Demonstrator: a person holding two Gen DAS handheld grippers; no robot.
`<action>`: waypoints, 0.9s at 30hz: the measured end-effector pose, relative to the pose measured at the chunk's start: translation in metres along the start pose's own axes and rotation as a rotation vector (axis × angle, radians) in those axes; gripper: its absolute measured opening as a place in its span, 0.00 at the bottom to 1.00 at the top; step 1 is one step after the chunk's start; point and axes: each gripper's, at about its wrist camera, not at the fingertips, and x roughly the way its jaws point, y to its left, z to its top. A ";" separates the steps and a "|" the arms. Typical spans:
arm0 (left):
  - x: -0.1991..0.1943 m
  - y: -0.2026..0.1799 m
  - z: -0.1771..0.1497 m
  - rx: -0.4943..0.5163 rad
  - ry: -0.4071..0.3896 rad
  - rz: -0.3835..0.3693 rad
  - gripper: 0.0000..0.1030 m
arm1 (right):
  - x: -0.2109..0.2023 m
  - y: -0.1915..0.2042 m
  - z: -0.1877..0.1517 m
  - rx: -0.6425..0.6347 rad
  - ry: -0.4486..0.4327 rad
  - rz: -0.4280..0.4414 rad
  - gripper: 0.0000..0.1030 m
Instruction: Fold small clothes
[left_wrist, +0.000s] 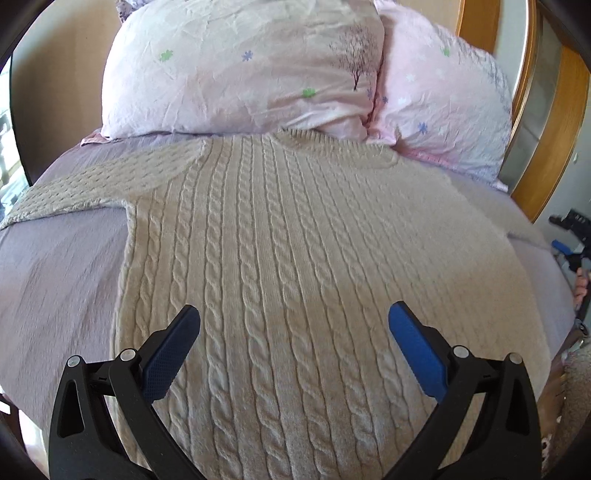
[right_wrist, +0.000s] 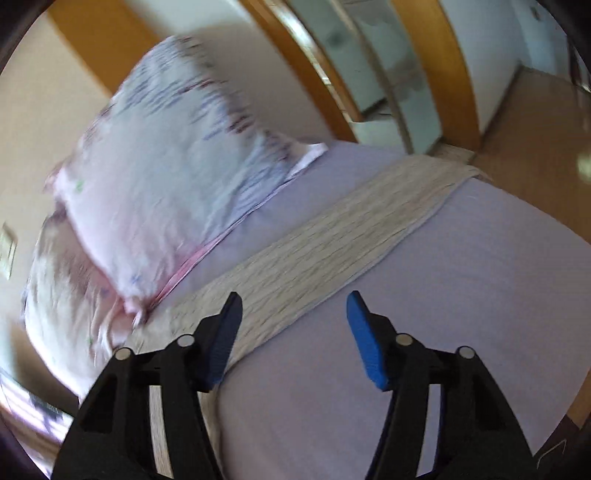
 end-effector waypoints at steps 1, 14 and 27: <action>-0.003 0.006 0.005 -0.014 -0.028 -0.012 0.99 | 0.009 -0.011 0.012 0.050 0.001 -0.012 0.51; -0.032 0.160 0.051 -0.252 -0.200 0.226 0.99 | 0.080 -0.089 0.079 0.353 -0.065 -0.188 0.08; -0.027 0.303 0.051 -0.646 -0.230 0.248 0.99 | 0.038 0.283 -0.113 -0.660 0.145 0.529 0.11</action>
